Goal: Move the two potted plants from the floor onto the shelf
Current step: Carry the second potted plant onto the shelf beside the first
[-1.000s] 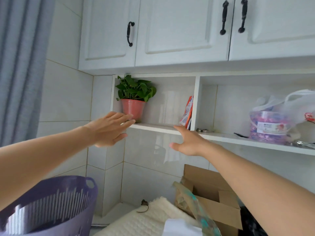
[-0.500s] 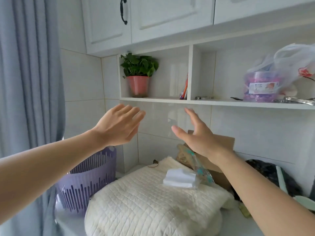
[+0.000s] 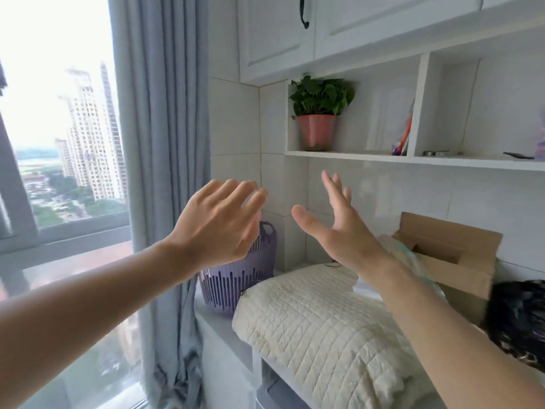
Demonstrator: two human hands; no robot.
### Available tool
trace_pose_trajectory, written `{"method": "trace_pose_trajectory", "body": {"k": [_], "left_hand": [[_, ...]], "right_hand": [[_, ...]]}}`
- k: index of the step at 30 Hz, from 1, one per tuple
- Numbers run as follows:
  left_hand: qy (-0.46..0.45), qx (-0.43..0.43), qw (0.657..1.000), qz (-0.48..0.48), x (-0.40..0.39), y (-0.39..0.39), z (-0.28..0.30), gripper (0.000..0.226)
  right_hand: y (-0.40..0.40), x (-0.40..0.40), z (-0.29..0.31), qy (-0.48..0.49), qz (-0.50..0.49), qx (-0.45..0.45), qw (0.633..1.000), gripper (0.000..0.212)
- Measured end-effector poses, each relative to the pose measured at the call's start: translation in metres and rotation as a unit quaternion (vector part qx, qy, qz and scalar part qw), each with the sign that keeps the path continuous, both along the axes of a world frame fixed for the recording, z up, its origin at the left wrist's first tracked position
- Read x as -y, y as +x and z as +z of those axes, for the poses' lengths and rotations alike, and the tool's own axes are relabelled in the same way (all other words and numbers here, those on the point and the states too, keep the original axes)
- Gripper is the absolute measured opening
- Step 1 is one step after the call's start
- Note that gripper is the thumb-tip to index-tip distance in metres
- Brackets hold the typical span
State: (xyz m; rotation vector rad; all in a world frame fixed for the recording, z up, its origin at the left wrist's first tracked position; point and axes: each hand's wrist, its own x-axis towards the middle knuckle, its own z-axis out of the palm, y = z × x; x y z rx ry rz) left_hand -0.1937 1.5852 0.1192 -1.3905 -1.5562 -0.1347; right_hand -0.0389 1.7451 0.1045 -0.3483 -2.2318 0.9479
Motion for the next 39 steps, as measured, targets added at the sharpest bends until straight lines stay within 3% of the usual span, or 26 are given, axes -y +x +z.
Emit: {"method": "trace_pose_trajectory", "body": {"k": [12, 21, 25, 29, 32, 34, 39], "left_hand": [[0.079, 0.093, 0.968, 0.221, 0.287, -0.059, -0.003, 0.031], [0.178, 0.297, 0.906, 0.243, 0.514, -0.082, -0.037, 0.033], [0.25, 0.43, 0.828, 0.259, 0.587, -0.08, -0.05, 0.029], [0.389, 0.56, 0.697, 0.221, 0.659, -0.069, -0.065, 0.022], [0.474, 0.594, 0.615, 0.21, 0.717, -0.06, -0.082, 0.026], [0.503, 0.588, 0.594, 0.222, 0.744, -0.057, -0.09, 0.028], [0.537, 0.539, 0.587, 0.276, 0.809, -0.057, -0.102, 0.026]], "right_hand": [[-0.133, 0.228, -0.008, -0.088, 0.215, -0.022, 0.972, 0.109], [-0.204, 0.427, -0.032, -0.177, 0.365, -0.021, 0.914, 0.102], [-0.236, 0.491, -0.043, -0.24, 0.445, 0.031, 0.862, 0.085], [-0.271, 0.568, -0.059, -0.196, 0.5, 0.074, 0.84, 0.079], [-0.297, 0.637, -0.073, -0.2, 0.559, 0.107, 0.798, 0.068], [-0.311, 0.671, -0.08, -0.198, 0.589, 0.122, 0.774, 0.066], [-0.347, 0.767, -0.093, -0.187, 0.67, 0.152, 0.702, 0.06]]}}
